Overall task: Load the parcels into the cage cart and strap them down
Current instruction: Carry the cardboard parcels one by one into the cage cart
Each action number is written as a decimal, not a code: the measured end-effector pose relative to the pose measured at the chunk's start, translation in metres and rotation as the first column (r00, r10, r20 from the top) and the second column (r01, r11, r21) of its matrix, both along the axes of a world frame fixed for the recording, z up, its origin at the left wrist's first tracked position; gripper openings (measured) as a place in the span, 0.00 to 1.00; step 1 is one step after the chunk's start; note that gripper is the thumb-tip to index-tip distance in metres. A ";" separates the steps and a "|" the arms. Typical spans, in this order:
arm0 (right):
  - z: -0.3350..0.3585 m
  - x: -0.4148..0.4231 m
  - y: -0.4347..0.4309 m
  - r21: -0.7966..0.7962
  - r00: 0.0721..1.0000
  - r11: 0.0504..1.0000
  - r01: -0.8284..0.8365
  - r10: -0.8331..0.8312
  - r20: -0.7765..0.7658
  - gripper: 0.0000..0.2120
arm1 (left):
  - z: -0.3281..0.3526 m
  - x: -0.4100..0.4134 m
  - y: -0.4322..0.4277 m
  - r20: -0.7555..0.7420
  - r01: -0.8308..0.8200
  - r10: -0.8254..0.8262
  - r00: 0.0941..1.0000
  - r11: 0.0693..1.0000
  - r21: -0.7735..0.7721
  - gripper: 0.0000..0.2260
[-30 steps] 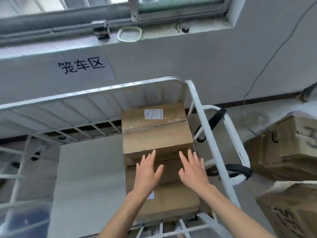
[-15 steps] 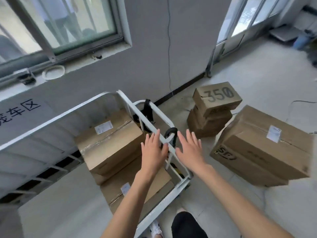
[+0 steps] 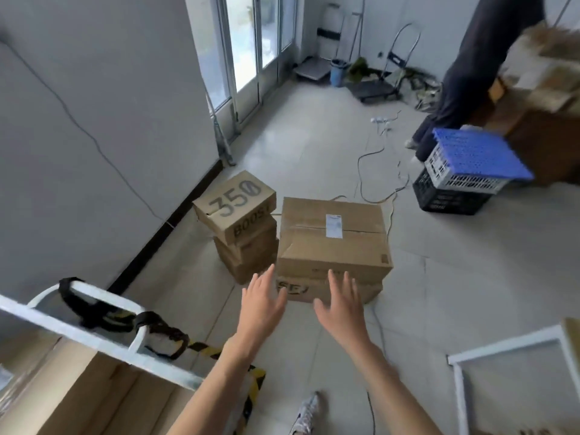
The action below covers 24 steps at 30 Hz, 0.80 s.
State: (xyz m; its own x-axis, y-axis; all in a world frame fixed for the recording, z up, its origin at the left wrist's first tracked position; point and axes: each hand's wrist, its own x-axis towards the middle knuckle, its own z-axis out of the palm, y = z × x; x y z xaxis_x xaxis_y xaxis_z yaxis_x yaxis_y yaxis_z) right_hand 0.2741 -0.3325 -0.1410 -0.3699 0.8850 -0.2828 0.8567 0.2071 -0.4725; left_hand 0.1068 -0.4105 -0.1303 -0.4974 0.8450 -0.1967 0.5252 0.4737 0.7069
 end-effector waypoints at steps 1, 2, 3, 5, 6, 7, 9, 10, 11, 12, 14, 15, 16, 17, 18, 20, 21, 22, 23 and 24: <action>0.000 0.010 0.019 0.001 1.000 1.000 0.016 -0.016 -0.017 0.36 | -0.002 0.010 0.019 0.004 0.021 -0.021 1.000 1.000 0.004 0.28; 0.001 0.018 0.037 -0.001 0.999 1.000 0.031 -0.031 -0.025 0.36 | -0.004 0.019 0.038 0.003 0.046 -0.046 0.999 0.999 0.004 0.28; 0.001 0.025 0.054 -0.008 0.998 0.999 0.047 -0.047 -0.033 0.37 | -0.006 0.026 0.054 -0.004 0.071 -0.071 0.997 0.998 0.002 0.28; 0.004 0.038 0.080 -0.010 0.995 0.997 0.082 -0.082 -0.048 0.36 | -0.010 0.039 0.080 -0.023 0.112 -0.112 0.993 0.994 -0.012 0.27; 0.004 0.043 0.090 -0.005 0.993 0.995 0.098 -0.099 -0.063 0.36 | -0.011 0.044 0.090 -0.027 0.115 -0.115 0.993 0.993 -0.025 0.27; 0.004 0.048 0.099 0.000 0.991 0.994 0.111 -0.110 -0.077 0.36 | -0.012 0.048 0.100 -0.029 0.109 -0.110 0.994 0.993 -0.039 0.27; 0.003 0.056 0.118 0.004 0.987 0.992 0.128 -0.127 -0.094 0.36 | -0.016 0.054 0.121 -0.041 0.112 -0.114 0.993 0.992 -0.060 0.27; 0.001 0.059 0.126 -0.007 0.985 0.990 0.141 -0.141 -0.098 0.36 | -0.018 0.055 0.130 -0.049 0.127 -0.131 0.990 0.989 -0.072 0.27; -0.001 0.062 0.135 -0.023 0.983 0.988 0.154 -0.156 -0.101 0.36 | -0.021 0.056 0.140 -0.057 0.145 -0.150 0.987 0.986 -0.084 0.27; -0.005 0.065 0.143 -0.039 0.981 0.986 0.164 -0.167 -0.103 0.36 | -0.025 0.055 0.149 -0.063 0.160 -0.166 0.984 0.983 -0.095 0.27; -0.014 0.070 0.159 -0.068 0.977 0.982 0.178 -0.184 -0.106 0.35 | -0.034 0.052 0.169 -0.071 0.174 -0.182 0.981 0.978 -0.111 0.27; -0.020 0.072 0.168 -0.082 0.975 0.980 0.184 -0.192 -0.108 0.34 | -0.040 0.049 0.179 -0.073 0.176 -0.185 0.980 0.977 -0.121 0.27; -0.026 0.073 0.177 -0.097 0.974 0.977 0.188 -0.198 -0.107 0.34 | -0.048 0.046 0.190 -0.070 0.175 -0.186 0.980 0.975 -0.135 0.26; -0.033 0.074 0.186 -0.114 0.974 0.975 0.192 -0.203 -0.100 0.33 | -0.057 0.042 0.199 -0.061 0.169 -0.180 0.982 0.974 -0.150 0.26; -0.040 0.075 0.195 -0.132 0.974 0.972 0.195 -0.207 -0.087 0.33 | -0.067 0.038 0.208 -0.048 0.158 -0.168 0.985 0.973 -0.166 0.26; -0.056 0.076 0.213 -0.157 0.975 0.966 0.204 -0.215 -0.054 0.33 | -0.091 0.027 0.226 -0.016 0.136 -0.142 0.990 0.970 -0.199 0.26; -0.064 0.078 0.222 -0.171 0.975 0.962 0.213 -0.221 -0.033 0.33 | -0.104 0.022 0.235 -0.001 0.132 -0.135 0.991 0.966 -0.222 0.26; -0.071 0.079 0.231 -0.190 0.973 0.955 0.226 -0.233 -0.010 0.32 | -0.116 0.017 0.245 0.009 0.131 -0.134 0.991 0.958 -0.254 0.26; -0.079 0.082 0.240 -0.214 0.968 0.945 0.246 -0.249 0.013 0.32 | -0.127 0.012 0.254 0.016 0.131 -0.132 0.991 0.947 -0.292 0.26; -0.086 0.085 0.248 -0.239 0.963 0.934 0.266 -0.267 0.031 0.32 | -0.138 0.009 0.263 0.021 0.130 -0.130 0.991 0.935 -0.329 0.26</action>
State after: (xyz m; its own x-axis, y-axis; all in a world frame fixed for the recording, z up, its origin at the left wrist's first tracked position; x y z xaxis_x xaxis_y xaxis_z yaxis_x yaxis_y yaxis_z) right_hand 0.3592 -0.0844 -0.2271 -0.1305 0.8579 -0.4970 0.8639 -0.1476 -0.4816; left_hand 0.1154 -0.1479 -0.2679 -0.3880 0.7904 -0.4741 0.5981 0.6073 0.5230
